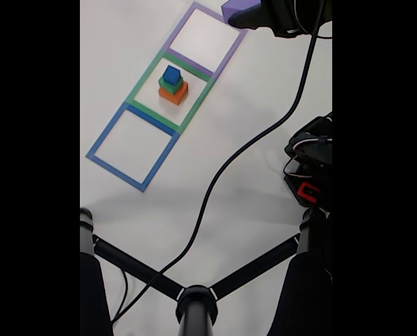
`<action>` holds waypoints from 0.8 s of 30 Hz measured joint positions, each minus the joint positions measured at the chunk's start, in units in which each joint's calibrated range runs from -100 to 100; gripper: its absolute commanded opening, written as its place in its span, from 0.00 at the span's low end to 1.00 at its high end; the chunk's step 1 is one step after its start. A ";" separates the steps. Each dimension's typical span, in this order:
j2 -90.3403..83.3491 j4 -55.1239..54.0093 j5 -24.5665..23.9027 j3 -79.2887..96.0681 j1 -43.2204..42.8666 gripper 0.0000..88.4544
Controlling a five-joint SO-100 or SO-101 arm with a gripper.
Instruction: Tower of hanoi
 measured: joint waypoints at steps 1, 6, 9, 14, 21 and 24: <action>-0.34 0.32 0.00 -0.52 -1.80 0.16; -1.94 0.40 0.00 -0.87 -7.45 0.16; -3.55 0.40 0.00 -0.87 -11.95 0.16; -7.43 0.40 0.00 -0.52 -17.93 0.16; -10.13 0.40 0.00 1.48 -24.15 0.16; -11.14 -0.96 0.00 5.57 -25.71 0.16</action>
